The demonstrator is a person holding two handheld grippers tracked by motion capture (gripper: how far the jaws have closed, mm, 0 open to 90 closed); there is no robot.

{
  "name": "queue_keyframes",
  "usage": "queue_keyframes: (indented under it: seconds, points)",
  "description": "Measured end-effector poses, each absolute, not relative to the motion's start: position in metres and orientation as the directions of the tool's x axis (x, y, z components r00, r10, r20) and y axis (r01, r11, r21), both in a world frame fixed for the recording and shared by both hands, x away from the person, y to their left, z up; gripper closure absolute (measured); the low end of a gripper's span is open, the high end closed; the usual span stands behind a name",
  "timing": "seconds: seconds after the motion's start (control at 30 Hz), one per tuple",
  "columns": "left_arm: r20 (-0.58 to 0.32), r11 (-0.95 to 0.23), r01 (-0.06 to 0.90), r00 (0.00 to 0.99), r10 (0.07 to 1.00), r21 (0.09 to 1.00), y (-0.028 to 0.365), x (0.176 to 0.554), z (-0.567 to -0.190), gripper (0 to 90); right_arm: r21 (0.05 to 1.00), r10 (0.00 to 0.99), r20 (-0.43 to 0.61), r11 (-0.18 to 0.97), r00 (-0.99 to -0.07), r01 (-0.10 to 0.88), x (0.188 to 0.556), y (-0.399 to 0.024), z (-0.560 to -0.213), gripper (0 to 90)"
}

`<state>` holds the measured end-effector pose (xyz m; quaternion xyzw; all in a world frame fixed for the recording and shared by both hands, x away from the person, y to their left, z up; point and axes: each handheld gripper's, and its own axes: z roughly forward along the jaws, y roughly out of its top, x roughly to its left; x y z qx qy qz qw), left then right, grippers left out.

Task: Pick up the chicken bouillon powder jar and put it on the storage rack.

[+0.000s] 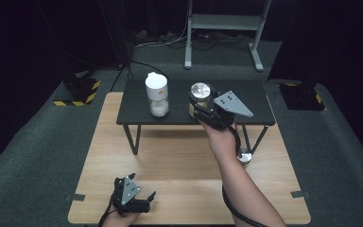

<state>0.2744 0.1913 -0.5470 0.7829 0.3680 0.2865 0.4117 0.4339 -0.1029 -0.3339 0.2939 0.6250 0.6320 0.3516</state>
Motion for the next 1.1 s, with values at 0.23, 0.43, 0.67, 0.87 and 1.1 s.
queue_keyframes:
  seconds: [0.23, 0.43, 0.67, 0.87, 1.1]
  points:
    - [0.144, -0.388, 0.341, 0.565, 0.812, 0.856, 0.192, 0.274, -0.547, 1.0, 0.997, 0.814, -0.060, 0.022, -0.578, -0.073, 0.437, -0.102, -0.334, 34.2]
    - [0.143, -0.387, 0.340, 0.565, 0.812, 0.857, 0.192, 0.274, -0.547, 1.0, 0.998, 0.816, -0.049, 0.015, -0.576, -0.063, 0.440, -0.101, -0.335, 34.1]
    - [0.143, -0.387, 0.340, 0.566, 0.812, 0.857, 0.192, 0.274, -0.547, 1.0, 0.998, 0.818, -0.043, 0.014, -0.574, -0.055, 0.444, -0.101, -0.334, 33.9]
    - [0.143, -0.388, 0.340, 0.566, 0.812, 0.857, 0.192, 0.274, -0.547, 1.0, 0.999, 0.820, -0.031, 0.004, -0.572, -0.048, 0.446, -0.101, -0.335, 33.8]
    - [0.142, -0.387, 0.341, 0.565, 0.813, 0.857, 0.192, 0.274, -0.547, 1.0, 0.999, 0.818, -0.035, 0.008, -0.574, -0.050, 0.446, -0.102, -0.335, 33.6]
